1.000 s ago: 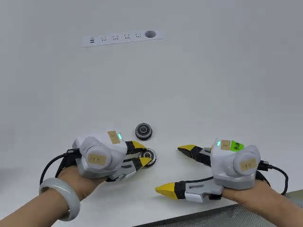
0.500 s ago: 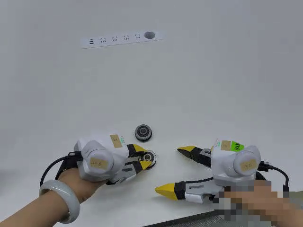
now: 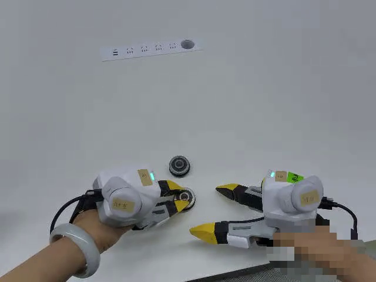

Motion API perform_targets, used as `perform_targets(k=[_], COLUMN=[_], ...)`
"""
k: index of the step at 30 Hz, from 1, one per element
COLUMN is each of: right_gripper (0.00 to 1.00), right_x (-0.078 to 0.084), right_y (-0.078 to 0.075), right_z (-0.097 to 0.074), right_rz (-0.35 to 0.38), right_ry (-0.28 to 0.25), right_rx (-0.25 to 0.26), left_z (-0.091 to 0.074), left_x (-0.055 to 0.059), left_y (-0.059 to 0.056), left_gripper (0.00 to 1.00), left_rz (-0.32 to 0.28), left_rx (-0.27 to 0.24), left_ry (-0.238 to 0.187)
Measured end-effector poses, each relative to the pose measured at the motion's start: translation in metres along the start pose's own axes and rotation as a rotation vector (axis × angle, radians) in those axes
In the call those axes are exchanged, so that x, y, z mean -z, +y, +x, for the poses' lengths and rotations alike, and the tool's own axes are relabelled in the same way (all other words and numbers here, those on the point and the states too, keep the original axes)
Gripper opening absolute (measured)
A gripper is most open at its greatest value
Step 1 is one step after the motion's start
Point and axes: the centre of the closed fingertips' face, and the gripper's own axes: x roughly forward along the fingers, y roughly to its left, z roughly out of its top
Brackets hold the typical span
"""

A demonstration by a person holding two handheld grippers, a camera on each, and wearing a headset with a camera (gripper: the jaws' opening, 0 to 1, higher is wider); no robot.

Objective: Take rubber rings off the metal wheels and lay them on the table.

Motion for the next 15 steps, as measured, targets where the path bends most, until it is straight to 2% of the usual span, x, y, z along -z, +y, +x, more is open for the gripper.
perform_targets(k=[5, 15], right_gripper=[0.63, 0.57], right_x=[-0.004, -0.015], right_y=[-0.001, -0.009], right_z=[0.002, 0.006], right_rz=[0.058, 0.236], right_ry=[-0.010, -0.062], right_rx=[-0.007, -0.009], left_z=[0.000, -0.001], left_x=[0.000, 0.001], left_y=[0.000, 0.000], left_gripper=[0.13, 0.13], left_rz=[0.002, 0.006], left_rx=[0.000, 0.001], left_ry=[-0.001, -0.006])
